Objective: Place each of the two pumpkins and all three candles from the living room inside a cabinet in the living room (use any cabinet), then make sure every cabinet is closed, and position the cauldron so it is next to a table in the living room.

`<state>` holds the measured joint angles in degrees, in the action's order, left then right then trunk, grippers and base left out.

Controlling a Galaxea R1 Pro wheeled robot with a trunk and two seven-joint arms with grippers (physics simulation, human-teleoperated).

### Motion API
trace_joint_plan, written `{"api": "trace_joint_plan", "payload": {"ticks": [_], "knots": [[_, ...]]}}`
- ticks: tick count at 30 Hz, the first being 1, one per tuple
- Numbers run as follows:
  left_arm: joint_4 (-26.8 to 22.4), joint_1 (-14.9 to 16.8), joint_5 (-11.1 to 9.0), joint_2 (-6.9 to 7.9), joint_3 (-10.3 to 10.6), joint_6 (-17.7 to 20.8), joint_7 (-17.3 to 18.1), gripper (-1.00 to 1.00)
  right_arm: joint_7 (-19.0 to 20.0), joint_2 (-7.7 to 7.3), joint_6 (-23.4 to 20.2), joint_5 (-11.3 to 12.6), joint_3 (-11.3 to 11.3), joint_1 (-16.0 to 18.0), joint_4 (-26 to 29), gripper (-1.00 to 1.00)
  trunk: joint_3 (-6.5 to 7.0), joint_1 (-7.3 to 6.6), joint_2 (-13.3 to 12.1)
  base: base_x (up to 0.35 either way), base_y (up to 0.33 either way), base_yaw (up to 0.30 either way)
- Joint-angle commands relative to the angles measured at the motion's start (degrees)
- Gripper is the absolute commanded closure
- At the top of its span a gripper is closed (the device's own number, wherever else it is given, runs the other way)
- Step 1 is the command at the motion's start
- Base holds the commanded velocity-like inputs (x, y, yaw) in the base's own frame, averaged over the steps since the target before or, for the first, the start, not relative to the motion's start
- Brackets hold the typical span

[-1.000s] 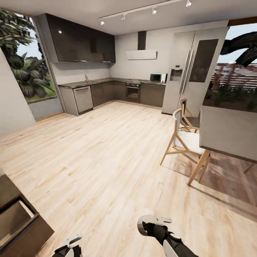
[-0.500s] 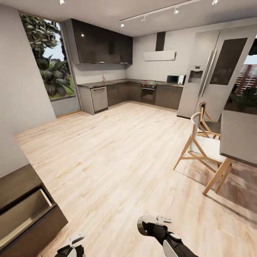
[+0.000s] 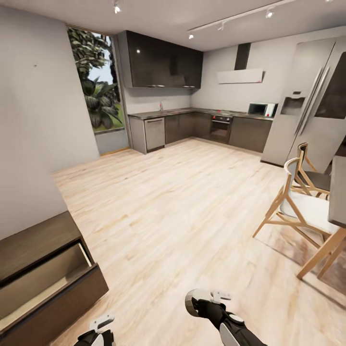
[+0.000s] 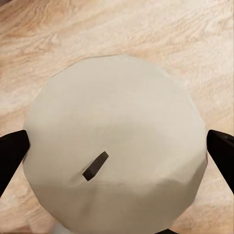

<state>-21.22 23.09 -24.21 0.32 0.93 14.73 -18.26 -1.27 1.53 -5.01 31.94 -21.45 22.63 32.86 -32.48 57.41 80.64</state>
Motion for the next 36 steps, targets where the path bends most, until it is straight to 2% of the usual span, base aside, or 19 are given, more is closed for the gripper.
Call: {"api": "trace_joint_plan", "payload": {"ticks": [1,4,28,36], "knots": [[-0.1,0.0,-0.3,0.01,0.1,0.3,-0.3,1.00,-0.1,-0.03,-0.2,0.4,-0.2,0.0,0.1,1.00,-0.02,0.00,0.0,0.000,0.000,0.275],[-0.1,0.0,-0.4,0.03,0.0,0.3,-0.3,1.00,-0.1,-0.03,-0.1,0.4,-0.2,0.0,0.1,1.00,0.08,0.00,0.0,0.000,0.000,0.275],[-0.1,0.0,-0.6,0.03,-0.7,0.3,-0.5,1.00,-0.1,0.42,-0.1,0.3,-0.2,0.0,0.1,1.00,5.23,-5.27,-9.6,0.000,0.000,0.275],[-0.1,0.0,-1.6,0.06,-0.6,0.3,-0.4,1.00,-0.1,0.81,1.0,0.3,-0.3,0.0,-1.7,1.00,6.98,-7.03,-12.8,0.000,0.000,0.275]]}}
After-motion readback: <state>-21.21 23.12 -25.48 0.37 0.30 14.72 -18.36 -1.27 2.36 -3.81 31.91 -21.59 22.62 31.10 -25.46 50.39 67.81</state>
